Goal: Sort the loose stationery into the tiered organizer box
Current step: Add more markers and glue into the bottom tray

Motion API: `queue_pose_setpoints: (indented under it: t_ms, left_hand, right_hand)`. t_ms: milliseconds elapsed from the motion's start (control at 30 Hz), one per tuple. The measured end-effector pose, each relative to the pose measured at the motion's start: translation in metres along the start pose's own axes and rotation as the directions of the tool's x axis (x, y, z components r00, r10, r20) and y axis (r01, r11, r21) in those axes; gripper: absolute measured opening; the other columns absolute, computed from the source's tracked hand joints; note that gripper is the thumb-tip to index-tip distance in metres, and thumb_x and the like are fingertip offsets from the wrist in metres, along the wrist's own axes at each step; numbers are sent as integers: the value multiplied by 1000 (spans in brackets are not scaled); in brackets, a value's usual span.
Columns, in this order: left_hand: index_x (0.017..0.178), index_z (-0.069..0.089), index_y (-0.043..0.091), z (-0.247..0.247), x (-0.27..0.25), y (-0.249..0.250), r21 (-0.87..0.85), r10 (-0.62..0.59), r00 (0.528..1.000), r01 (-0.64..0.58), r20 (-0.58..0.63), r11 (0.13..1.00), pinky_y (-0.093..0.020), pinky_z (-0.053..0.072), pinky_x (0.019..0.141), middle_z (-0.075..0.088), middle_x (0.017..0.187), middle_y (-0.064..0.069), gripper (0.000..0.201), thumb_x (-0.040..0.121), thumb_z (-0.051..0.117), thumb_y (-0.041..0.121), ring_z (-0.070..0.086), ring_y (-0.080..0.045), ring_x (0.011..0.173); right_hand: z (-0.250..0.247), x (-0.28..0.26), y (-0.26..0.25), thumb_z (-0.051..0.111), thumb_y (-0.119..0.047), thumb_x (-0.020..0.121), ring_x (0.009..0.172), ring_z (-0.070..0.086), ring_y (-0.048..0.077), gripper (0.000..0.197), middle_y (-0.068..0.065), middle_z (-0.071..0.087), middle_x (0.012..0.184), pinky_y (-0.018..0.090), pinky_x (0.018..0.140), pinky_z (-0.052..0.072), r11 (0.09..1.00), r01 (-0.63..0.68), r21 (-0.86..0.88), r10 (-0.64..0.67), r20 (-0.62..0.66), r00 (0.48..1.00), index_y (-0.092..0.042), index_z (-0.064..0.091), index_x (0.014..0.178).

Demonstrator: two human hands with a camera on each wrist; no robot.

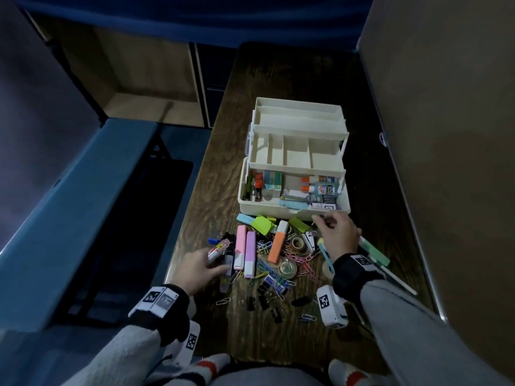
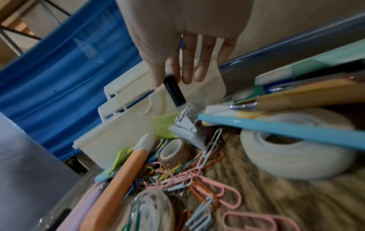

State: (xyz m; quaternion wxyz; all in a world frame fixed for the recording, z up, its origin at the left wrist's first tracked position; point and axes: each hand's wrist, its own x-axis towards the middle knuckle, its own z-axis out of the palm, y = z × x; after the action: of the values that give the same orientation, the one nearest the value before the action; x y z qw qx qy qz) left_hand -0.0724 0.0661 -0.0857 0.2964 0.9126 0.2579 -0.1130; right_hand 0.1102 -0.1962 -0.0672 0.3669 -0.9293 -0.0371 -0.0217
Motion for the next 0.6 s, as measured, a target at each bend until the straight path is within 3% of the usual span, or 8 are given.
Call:
queue_pose_setpoints:
  t_ms: [67,167,267,367,467,533,600]
  left_hand:
    - [76,51,21,5,5,10,61,-11,1000,10,13,998,-20,31,48,52,68,5,44,70,73,58,47,-10,58]
    - [77,53,16,10,12,17,132,-16,999,11,36,991,-26,35,52,56,72,1,52,68,71,64,52,-16,64]
    - [79,55,17,14,17,22,185,-35,998,24,55,982,-26,36,52,59,77,-1,48,72,69,62,55,-16,67]
    - [77,54,17,13,19,25,200,-64,996,51,60,979,-26,39,55,61,79,-3,40,76,67,55,57,-19,69]
    - [61,49,19,6,19,26,158,-79,995,70,53,985,-25,34,47,56,64,-1,37,79,64,48,54,-15,58]
    - [55,46,18,-4,16,26,135,-75,996,68,46,989,-24,30,44,51,56,1,40,81,64,44,50,-12,53]
    - [60,50,17,-16,14,26,78,-67,995,62,67,995,-25,35,49,56,62,-4,36,81,66,41,55,-20,60]
  right_hand:
    - [-10,-1,5,62,-35,89,83,61,25,15,-3,62,80,47,85,48,996,-23,91,26,-26,999,-23,58,80]
    - [-28,1,15,51,-31,95,88,58,27,14,2,60,87,34,74,43,975,-121,185,126,-15,992,-19,55,89]
    - [-45,1,27,41,-25,97,90,55,28,15,10,57,100,35,74,41,942,-239,237,234,48,971,-15,52,100]
    - [-60,-6,40,37,-23,100,78,55,28,16,15,55,94,32,64,43,907,-344,244,308,173,936,-13,48,103]
    - [-75,-16,53,46,-15,96,80,50,21,11,6,54,84,26,60,36,953,-292,74,267,240,933,-8,54,94]
    - [-82,-25,60,56,-5,90,82,50,19,7,1,54,78,24,64,37,977,-210,27,189,336,923,-5,59,84]
    - [-86,-37,63,63,-7,87,82,53,18,5,-1,57,79,29,74,41,986,-165,-32,158,511,845,-4,62,82]
